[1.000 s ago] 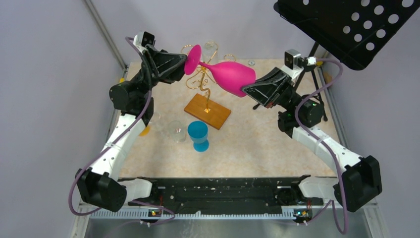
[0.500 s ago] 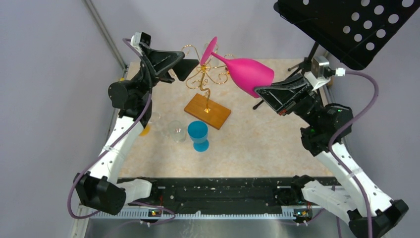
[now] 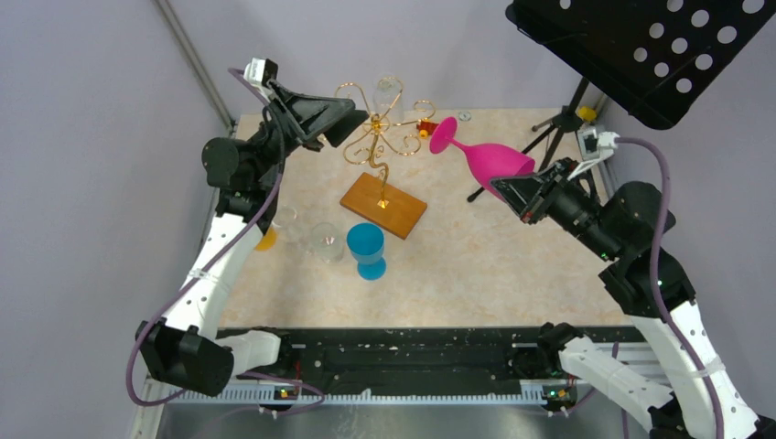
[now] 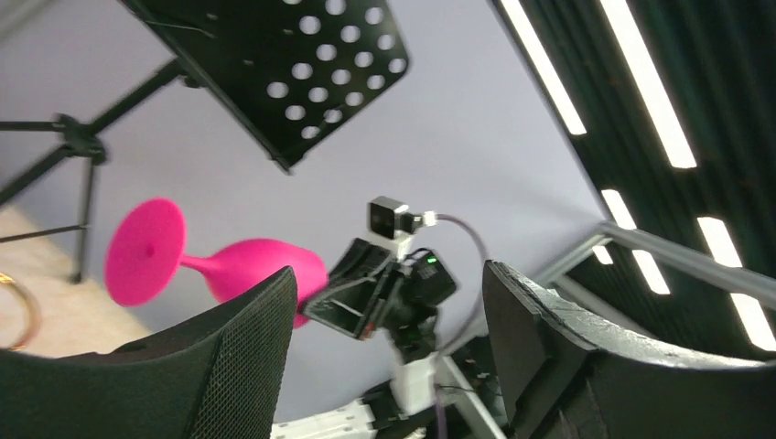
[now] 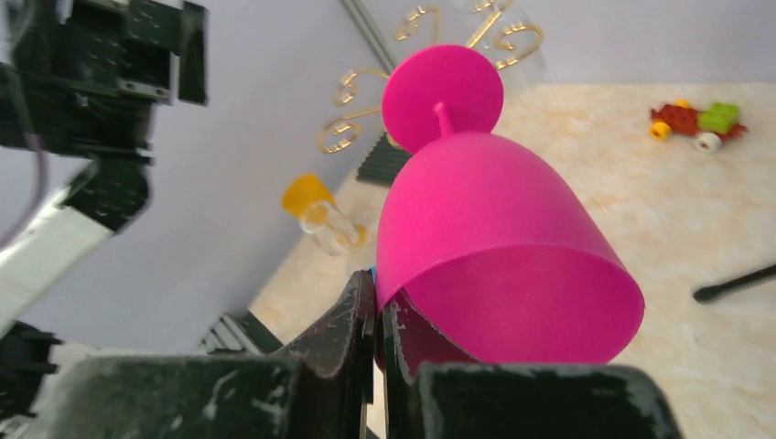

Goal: Take the wine glass off the wine glass rack

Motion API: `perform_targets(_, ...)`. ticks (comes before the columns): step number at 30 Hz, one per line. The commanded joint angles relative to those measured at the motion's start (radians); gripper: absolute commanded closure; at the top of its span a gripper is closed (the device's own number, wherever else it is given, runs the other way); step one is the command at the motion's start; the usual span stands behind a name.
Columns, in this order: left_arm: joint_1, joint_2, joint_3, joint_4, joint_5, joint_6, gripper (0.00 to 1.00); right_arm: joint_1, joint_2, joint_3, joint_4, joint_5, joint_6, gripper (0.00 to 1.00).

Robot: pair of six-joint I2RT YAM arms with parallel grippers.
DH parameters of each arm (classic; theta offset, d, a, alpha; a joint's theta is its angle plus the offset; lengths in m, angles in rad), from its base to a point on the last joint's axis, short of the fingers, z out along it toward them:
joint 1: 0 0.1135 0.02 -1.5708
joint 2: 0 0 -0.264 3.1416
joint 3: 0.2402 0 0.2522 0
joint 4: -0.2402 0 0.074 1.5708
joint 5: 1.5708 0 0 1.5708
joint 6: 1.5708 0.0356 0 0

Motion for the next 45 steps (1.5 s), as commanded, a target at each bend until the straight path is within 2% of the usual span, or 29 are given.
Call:
perform_targets(1,0.007,-0.046,0.089,-0.218,0.007,0.284,0.23,-0.002,0.071,0.139,-0.313,0.034,-0.161,1.00)
perform_targets(4,0.008,-0.089,0.140,-0.438,-0.039,0.489,0.24,-0.002,0.120,0.181,-0.393,-0.004,-0.221,1.00)
perform_targets(5,0.008,-0.110,0.153,-0.548,-0.093,0.564,0.24,-0.002,0.133,0.183,-0.404,-0.014,-0.230,1.00)
perform_targets(7,0.008,-0.164,0.160,-0.670,-0.189,0.693,0.24,-0.002,0.149,0.180,-0.411,-0.025,-0.239,1.00)
perform_targets(11,0.008,-0.260,0.169,-0.845,-0.388,0.904,0.22,-0.001,0.192,0.180,-0.446,-0.058,-0.259,1.00)
perform_targets(15,0.008,-0.304,0.192,-0.956,-0.503,1.014,0.21,0.012,0.248,0.184,-0.505,-0.046,-0.278,1.00)
perform_targets(18,0.008,-0.313,0.199,-0.996,-0.537,1.059,0.21,0.100,0.314,0.196,-0.553,0.040,-0.281,1.00)
perform_targets(22,0.008,-0.303,0.205,-1.021,-0.554,1.088,0.21,0.313,0.475,0.241,-0.627,0.216,-0.301,1.00)
perform_targets(25,0.008,-0.282,0.237,-1.074,-0.549,1.120,0.21,0.393,0.594,0.289,-0.697,0.298,-0.317,1.00)
perform_targets(34,0.008,-0.284,0.257,-1.132,-0.571,1.179,0.20,0.479,0.765,0.317,-0.697,0.315,-0.331,1.00)
perform_targets(45,0.008,-0.255,0.283,-1.156,-0.535,1.202,0.20,0.491,0.852,0.346,-0.655,0.256,-0.353,1.00)
